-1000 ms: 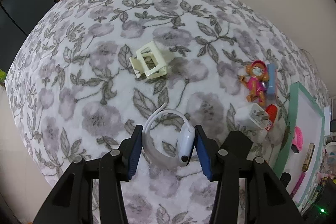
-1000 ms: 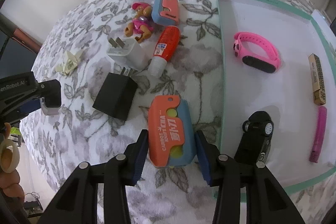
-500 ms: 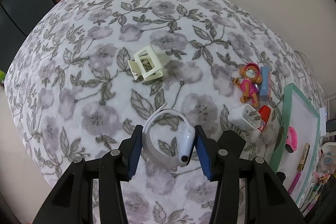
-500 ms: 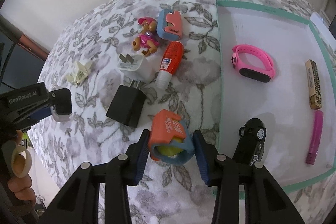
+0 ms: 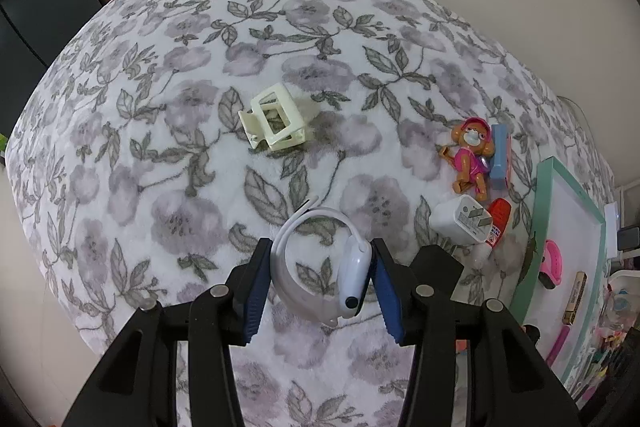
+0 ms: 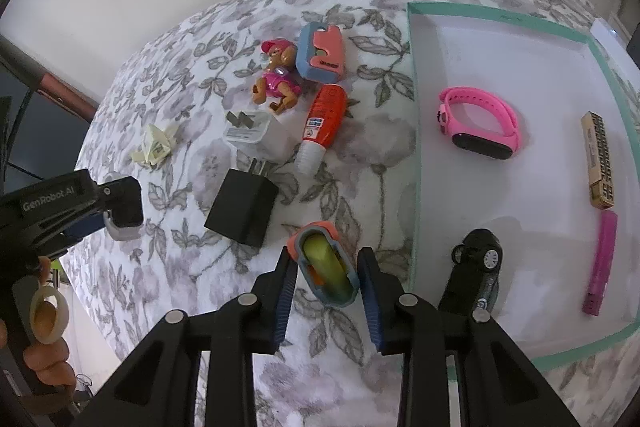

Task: Organize rigid objects
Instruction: 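Lift the tape cutter and white watch and carry both toward the tray, then lower the tape cutter and white watch into the tray and open both tools, then move both tools back over the black charger and cream hair clip, then grasp the black charger with the right tool while the left tool grasps the cream hair clip, then carry the charger and hair clip into the tray and open both tools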

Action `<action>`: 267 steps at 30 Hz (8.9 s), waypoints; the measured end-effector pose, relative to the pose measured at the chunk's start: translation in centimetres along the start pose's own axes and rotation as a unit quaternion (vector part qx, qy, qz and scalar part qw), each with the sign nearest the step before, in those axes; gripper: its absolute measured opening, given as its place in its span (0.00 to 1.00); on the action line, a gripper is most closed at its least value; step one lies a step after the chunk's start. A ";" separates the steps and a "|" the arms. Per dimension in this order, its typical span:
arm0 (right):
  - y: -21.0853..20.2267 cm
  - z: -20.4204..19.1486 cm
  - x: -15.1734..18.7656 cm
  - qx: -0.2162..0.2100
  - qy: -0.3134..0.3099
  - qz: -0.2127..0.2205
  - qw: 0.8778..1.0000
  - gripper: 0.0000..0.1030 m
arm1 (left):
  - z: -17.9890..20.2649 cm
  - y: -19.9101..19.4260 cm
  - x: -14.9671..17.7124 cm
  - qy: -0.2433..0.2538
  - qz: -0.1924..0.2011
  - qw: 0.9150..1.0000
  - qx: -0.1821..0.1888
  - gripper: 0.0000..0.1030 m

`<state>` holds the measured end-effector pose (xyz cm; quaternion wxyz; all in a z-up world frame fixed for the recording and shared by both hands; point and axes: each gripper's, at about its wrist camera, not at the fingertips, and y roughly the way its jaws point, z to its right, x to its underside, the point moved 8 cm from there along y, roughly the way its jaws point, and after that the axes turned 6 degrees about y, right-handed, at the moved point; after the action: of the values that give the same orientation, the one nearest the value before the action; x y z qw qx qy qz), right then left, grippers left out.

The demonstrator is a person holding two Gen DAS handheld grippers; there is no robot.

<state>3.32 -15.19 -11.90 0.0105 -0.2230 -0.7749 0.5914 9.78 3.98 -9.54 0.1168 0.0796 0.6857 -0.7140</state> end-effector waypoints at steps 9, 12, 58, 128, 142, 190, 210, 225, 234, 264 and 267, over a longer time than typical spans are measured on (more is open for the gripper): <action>2.0 -1.1 0.4 0.037 -0.049 -0.007 0.998 0.24 | -0.1 0.1 0.0 -0.004 -0.002 1.000 0.003 0.48; 2.3 -1.0 0.4 0.039 -0.054 -0.007 0.998 0.24 | -0.2 0.2 0.1 -0.007 -0.005 1.000 0.004 0.48; -11.7 16.4 -5.2 0.026 0.164 0.161 0.973 0.25 | 23.3 -2.0 5.9 0.228 0.054 0.969 0.076 0.49; -9.8 15.3 -5.0 0.113 0.113 0.129 0.979 0.99 | 16.2 -2.7 1.9 0.135 0.052 0.989 0.016 0.79; -8.0 10.7 -4.8 0.099 0.058 0.137 0.984 1.00 | 11.7 -2.3 0.5 0.071 0.045 0.996 0.023 0.96; 8.2 -5.6 -2.3 0.071 -0.073 0.017 0.995 1.00 | -10.0 3.7 -4.4 -0.073 0.009 0.994 -0.087 0.97; 8.1 -4.9 -2.4 0.108 -0.088 0.018 0.990 0.84 | -7.8 4.1 -6.1 -0.041 0.033 0.996 -0.073 0.97; 6.5 -1.7 -3.7 0.117 -0.075 0.024 0.990 0.41 | -7.6 7.1 -9.1 -0.062 0.061 0.995 -0.047 0.97; 6.6 -1.9 -3.7 0.115 -0.077 0.022 0.990 0.41 | -7.1 8.1 -8.5 -0.070 0.047 0.996 -0.020 0.52; -1.6 -1.3 0.5 -0.017 0.019 0.025 0.999 0.41 | -0.8 1.1 0.6 -0.054 -0.011 0.998 -0.020 0.48; -4.1 -0.8 -0.6 -0.027 0.026 0.056 0.998 0.41 | 0.2 -0.6 -0.2 -0.051 0.014 0.998 -0.014 0.48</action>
<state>2.67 -15.52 -7.76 -0.0082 -0.2814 -0.7766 0.5635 9.81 3.83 -8.90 0.1630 0.0512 0.6874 -0.7059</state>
